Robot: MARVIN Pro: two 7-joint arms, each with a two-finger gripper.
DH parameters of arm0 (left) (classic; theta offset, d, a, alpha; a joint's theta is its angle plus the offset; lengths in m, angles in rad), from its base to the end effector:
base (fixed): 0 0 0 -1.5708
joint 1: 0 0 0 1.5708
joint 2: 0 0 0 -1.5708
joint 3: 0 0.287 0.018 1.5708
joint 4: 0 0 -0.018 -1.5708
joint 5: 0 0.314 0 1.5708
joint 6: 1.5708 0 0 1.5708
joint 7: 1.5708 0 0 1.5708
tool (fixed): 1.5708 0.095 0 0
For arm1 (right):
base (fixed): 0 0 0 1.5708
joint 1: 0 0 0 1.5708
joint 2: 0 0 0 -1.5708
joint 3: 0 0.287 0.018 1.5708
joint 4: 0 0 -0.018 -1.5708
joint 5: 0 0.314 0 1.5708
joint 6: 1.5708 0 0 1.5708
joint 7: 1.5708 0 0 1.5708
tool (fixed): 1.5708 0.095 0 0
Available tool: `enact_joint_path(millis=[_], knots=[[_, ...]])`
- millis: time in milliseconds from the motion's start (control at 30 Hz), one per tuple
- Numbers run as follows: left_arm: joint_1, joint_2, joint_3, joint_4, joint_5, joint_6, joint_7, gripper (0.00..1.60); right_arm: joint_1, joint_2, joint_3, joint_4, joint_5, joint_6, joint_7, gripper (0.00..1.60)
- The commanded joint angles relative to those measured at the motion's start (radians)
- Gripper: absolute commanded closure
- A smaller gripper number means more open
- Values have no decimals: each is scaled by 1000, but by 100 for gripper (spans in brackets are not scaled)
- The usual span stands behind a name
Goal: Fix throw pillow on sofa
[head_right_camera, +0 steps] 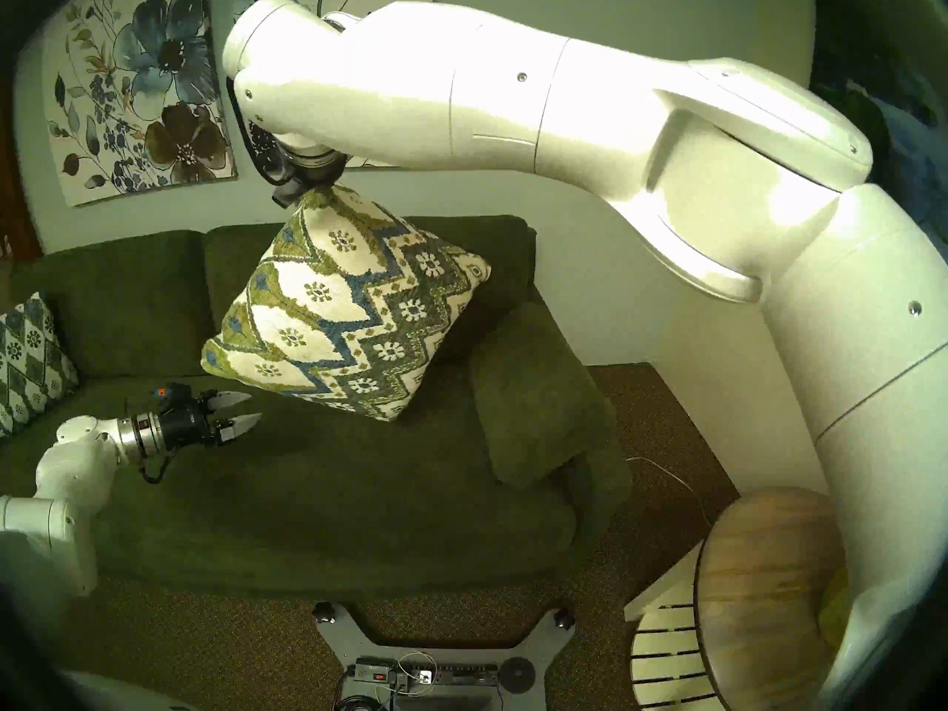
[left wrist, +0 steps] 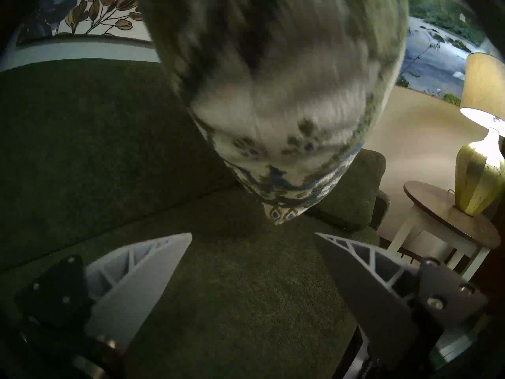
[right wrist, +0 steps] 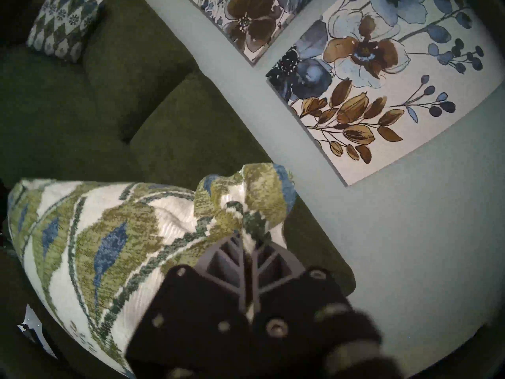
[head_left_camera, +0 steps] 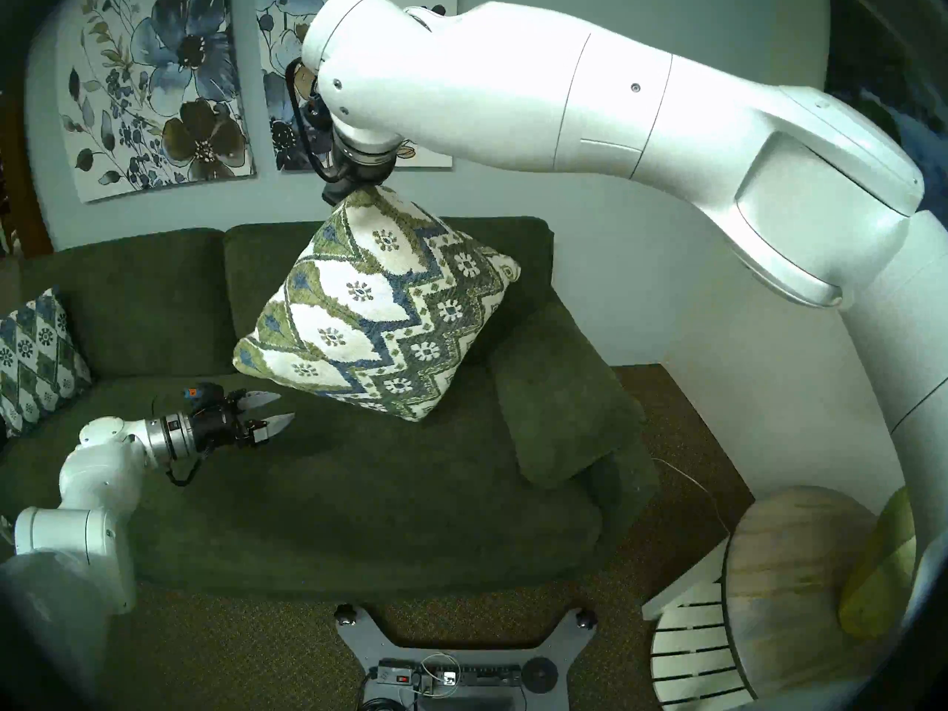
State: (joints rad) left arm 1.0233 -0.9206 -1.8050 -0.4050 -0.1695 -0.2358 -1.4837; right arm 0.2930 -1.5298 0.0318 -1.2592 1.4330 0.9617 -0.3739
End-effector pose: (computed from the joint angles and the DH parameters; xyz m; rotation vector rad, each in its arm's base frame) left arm 0.3981 0.3077 -0.3411 1.9844 -0.7147 1.4478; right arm 0.4681 0.3288 0.0827 2.1200 1.4454 1.4890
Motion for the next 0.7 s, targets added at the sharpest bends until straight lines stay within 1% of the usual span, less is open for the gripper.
enact_joint_path(millis=[0,367,500,600,667], knots=[[-33,5,4,1,-4,-6,0,0,99,50,20,-54,56,-2,-58,160],[-43,7,15,14,-5,-21,0,0,111,125,-46,-124,213,-2,-122,160],[-44,8,18,17,-5,-26,0,0,123,140,-70,-147,276,-2,-150,160],[-44,8,20,18,-5,-27,0,0,130,143,-82,-154,292,-2,-164,160],[-45,9,22,19,-5,-30,0,0,140,150,-92,-165,321,-2,-183,160]])
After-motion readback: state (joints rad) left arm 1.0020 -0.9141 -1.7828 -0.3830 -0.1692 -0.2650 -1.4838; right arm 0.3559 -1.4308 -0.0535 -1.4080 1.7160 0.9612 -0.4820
